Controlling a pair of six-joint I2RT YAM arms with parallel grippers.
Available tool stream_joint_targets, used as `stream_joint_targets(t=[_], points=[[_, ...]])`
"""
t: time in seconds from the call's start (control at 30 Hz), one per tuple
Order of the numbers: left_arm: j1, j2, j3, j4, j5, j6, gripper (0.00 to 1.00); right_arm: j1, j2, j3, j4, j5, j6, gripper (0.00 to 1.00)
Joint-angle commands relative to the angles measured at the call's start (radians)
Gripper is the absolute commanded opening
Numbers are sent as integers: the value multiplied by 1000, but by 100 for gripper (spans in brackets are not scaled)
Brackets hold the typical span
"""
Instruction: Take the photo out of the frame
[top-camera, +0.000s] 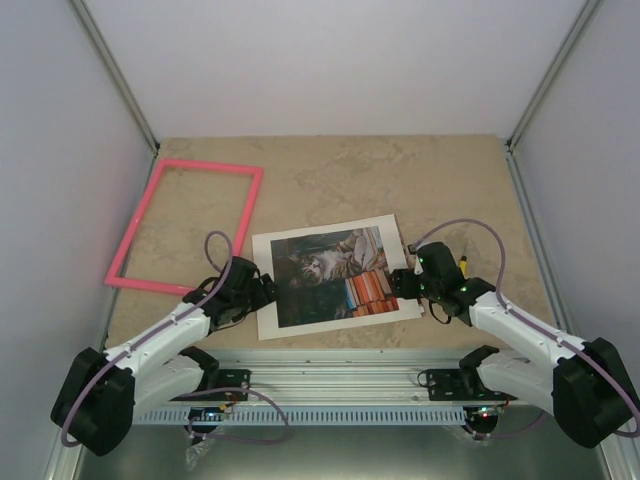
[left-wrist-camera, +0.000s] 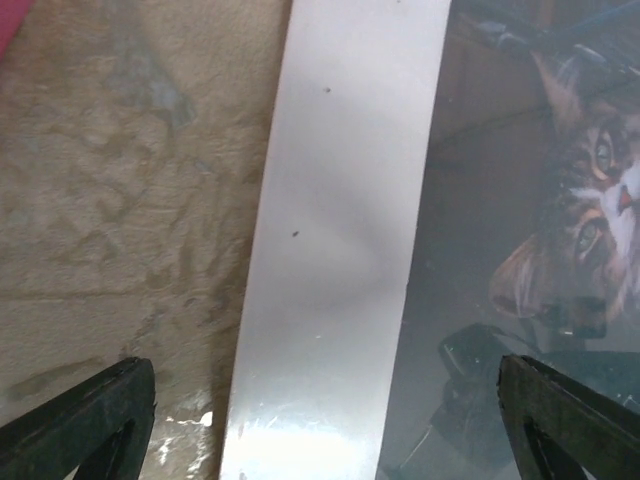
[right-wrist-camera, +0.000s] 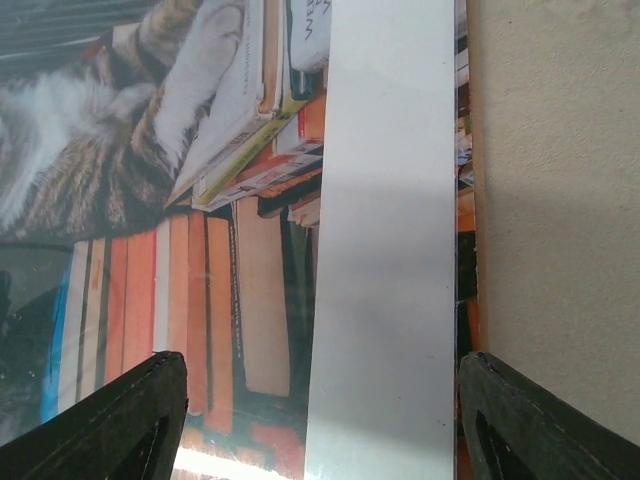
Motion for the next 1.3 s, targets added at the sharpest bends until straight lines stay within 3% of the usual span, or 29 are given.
stream_joint_targets(t=[0.0,0.57,0.73,0.93,1.27], points=[[-7,8,-27,70,53,-5,94,5,-29,-14,1,26,14,75],[-9,-50,-9,96,125,-20,66,19,-33,-25,36,-3,0,75],[-9,-37,-7,94,126,-19,66,22,-26,-25,42,-8,-3,75],[-9,-28,18,6,12,-2,72,23,-26,-20,18,30,0,75],[-8,40,-10,85,77,4,72,23,-38,-32,30,33,3,76]])
